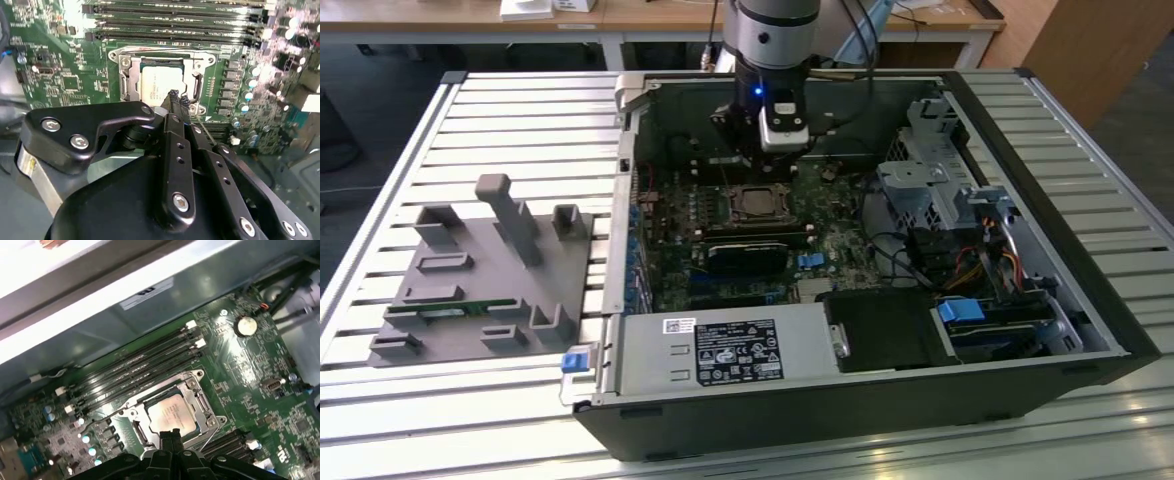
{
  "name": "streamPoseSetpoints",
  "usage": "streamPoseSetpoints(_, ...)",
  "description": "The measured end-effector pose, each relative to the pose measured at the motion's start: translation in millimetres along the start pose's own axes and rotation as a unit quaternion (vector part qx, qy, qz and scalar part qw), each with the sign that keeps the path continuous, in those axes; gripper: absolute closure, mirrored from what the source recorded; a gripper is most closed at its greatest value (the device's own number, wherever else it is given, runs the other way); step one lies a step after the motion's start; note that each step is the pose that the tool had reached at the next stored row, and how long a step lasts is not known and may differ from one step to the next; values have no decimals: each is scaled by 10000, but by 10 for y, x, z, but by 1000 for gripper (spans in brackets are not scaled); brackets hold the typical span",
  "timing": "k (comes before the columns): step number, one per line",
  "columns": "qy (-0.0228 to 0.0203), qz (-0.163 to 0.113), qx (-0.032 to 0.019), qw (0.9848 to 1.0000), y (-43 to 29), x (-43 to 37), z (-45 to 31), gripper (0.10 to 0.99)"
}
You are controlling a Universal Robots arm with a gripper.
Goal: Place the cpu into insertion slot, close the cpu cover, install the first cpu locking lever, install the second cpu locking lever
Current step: 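Install the first cpu locking lever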
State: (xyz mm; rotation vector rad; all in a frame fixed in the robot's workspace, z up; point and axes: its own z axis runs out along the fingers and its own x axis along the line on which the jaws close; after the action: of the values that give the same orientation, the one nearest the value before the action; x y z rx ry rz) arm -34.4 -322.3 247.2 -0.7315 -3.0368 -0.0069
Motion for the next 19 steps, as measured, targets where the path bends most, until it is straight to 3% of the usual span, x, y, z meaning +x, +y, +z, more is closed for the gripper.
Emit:
streamPoseSetpoints(8,0,-554,10,9985,0,0,1,980)
streamPoseSetpoints(19,-5,-1151,18,9934,-3,-2,3,980)
